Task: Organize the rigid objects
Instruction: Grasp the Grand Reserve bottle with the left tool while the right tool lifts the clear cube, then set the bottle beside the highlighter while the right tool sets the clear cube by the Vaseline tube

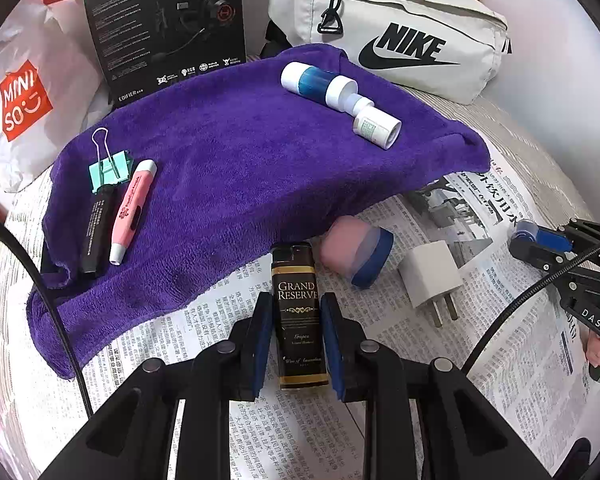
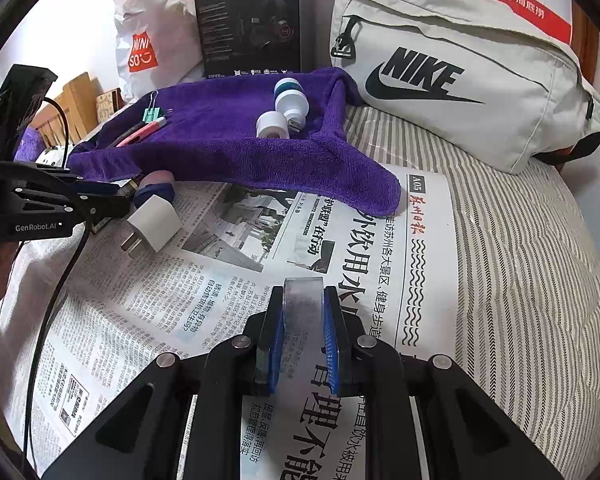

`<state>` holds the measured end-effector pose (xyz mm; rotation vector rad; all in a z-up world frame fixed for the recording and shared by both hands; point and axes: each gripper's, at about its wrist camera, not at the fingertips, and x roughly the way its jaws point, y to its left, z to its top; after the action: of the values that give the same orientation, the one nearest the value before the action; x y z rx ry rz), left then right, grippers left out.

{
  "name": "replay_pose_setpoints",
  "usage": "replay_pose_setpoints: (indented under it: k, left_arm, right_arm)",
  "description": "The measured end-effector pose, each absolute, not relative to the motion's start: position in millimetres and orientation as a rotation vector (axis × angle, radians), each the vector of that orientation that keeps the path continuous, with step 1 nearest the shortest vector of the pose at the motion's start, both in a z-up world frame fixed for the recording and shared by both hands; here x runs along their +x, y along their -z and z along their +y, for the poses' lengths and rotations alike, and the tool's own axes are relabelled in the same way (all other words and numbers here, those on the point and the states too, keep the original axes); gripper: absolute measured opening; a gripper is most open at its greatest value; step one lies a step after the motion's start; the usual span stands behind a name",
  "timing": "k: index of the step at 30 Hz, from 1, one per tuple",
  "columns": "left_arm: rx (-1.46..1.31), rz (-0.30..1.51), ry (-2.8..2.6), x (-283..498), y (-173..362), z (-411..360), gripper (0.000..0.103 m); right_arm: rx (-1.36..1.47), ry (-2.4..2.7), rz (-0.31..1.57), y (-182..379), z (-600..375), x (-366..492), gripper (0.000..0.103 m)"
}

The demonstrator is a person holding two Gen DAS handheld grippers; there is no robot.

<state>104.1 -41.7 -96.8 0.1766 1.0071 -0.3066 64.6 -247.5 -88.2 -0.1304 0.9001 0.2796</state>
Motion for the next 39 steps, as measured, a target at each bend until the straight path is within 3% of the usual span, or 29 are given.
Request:
replay_pose_setpoints:
  k: [22,39]
  left_arm:
    - [0.198,1.026,0.309,100,95,-34,0.023]
    - [0.119,1.008,0.326,85,61,-4,0.023]
  right_arm:
    - [-0.137,-0.277,0.900,89,-247,65,0.018]
    - [-0.118,-0.342,0.917,76,-242,75,0.017]
